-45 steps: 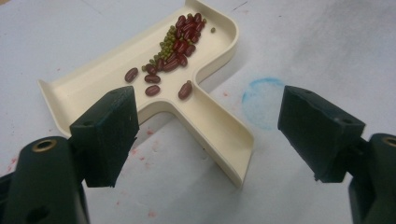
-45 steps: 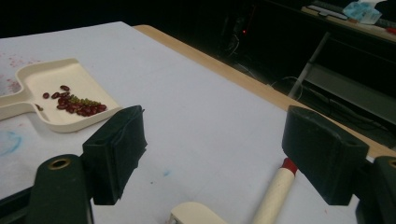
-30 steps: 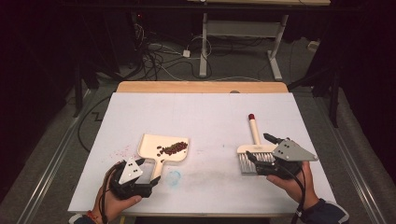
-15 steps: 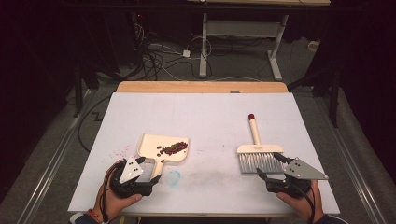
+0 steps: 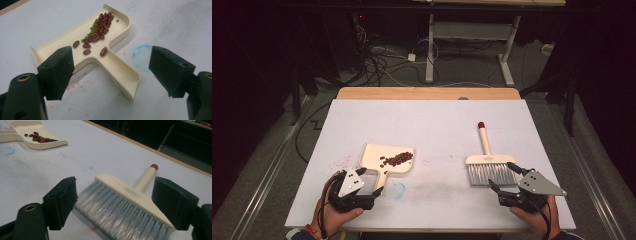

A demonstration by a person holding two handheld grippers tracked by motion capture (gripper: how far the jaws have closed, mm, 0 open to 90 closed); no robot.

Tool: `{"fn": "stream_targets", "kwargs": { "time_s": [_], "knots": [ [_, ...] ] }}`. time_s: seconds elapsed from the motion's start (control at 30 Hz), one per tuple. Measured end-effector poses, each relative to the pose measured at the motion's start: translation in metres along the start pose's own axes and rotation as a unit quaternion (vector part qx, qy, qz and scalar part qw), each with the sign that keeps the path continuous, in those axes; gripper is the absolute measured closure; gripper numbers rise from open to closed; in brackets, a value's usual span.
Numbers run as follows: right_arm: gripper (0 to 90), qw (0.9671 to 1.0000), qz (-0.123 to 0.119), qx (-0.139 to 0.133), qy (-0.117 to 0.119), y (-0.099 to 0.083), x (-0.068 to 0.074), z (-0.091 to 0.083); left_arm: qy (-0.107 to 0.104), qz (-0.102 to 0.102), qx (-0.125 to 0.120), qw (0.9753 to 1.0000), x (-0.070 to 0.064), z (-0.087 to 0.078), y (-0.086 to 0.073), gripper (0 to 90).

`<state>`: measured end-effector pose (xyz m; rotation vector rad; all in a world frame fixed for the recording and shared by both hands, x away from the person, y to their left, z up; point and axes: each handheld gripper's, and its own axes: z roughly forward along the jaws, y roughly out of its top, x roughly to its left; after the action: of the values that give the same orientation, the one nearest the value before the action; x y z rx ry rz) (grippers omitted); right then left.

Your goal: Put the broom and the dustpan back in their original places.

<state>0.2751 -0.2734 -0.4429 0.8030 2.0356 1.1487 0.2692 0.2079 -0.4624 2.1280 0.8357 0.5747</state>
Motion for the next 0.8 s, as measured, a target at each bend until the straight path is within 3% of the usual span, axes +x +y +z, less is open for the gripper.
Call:
{"fn": "stream_targets", "kwargs": {
  "time_s": [0.13, 0.8],
  "knots": [
    [16.9, 1.0, 0.008, 0.0, -0.003, 0.0011, -0.0001, 0.0017, 0.001, 0.001, -0.004, 1.0, -0.0001, -0.0019, -0.0008, 18.4],
    [16.1, 1.0, 0.003, 0.003, 0.004, 0.0012, 0.0033, 0.0036, 0.004, -0.002, -0.003, 1.0, 0.0019, 0.0008, 0.0002, 17.1]
  ]
}}
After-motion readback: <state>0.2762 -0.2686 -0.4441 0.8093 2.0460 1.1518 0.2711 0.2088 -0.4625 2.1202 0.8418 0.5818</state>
